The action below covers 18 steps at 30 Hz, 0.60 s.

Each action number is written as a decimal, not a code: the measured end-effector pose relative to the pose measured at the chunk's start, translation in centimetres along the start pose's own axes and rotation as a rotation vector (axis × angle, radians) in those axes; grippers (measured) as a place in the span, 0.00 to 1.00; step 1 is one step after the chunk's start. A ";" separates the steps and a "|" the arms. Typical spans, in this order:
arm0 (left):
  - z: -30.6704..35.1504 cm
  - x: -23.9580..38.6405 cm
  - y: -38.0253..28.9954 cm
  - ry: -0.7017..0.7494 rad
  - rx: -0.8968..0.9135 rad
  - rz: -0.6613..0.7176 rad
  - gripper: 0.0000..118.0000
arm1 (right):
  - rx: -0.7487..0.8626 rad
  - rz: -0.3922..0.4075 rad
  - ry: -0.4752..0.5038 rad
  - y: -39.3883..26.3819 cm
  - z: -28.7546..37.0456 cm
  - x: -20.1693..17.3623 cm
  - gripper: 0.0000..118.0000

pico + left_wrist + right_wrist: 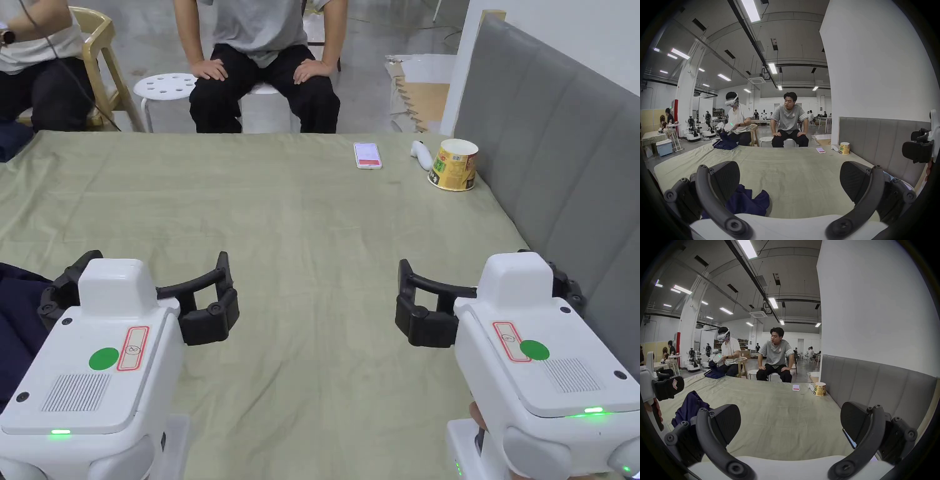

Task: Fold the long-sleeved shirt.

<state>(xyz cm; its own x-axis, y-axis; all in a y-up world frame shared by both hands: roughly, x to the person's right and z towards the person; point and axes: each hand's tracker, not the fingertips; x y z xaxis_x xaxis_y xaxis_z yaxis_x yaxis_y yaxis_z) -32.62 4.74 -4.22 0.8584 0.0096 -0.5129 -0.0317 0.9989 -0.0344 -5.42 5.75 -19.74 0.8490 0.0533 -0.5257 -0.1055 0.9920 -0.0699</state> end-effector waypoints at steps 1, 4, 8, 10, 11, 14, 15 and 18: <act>-0.1 0.0 0.0 0.003 0.001 0.004 0.94 | -0.003 0.004 0.000 0.0 0.0 0.0 1.00; -0.1 -0.1 0.1 0.001 -0.002 0.006 0.94 | 0.002 0.008 -0.009 0.0 -0.1 -0.2 1.00; 0.0 0.0 0.1 -0.003 0.002 -0.014 0.94 | 0.010 0.007 -0.020 0.1 -0.1 -0.3 1.00; 0.0 0.1 0.0 -0.004 0.005 -0.015 0.93 | 0.005 0.016 -0.034 0.1 -0.1 -0.3 1.00; 0.1 0.1 0.0 0.001 0.002 -0.014 0.88 | 0.000 0.016 -0.039 0.1 -0.1 -0.4 0.99; 0.4 0.3 0.0 0.008 0.007 -0.024 0.10 | 0.004 -0.016 -0.051 0.2 0.1 0.0 0.15; 0.0 0.4 0.0 0.030 -0.024 -0.065 0.11 | 0.002 -0.017 -0.064 0.2 0.0 0.0 0.01; 0.2 0.2 0.1 -0.008 -0.024 -0.036 0.05 | -0.031 -0.008 -0.108 0.1 -0.3 0.4 0.00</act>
<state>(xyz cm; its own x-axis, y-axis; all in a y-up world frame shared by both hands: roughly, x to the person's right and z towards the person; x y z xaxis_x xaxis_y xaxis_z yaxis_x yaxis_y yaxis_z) -32.38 4.84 -4.15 0.8631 -0.0262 -0.5043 -0.0128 0.9972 -0.0738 -5.28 5.88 -20.25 0.9008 0.0588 -0.4302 -0.1128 0.9885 -0.1011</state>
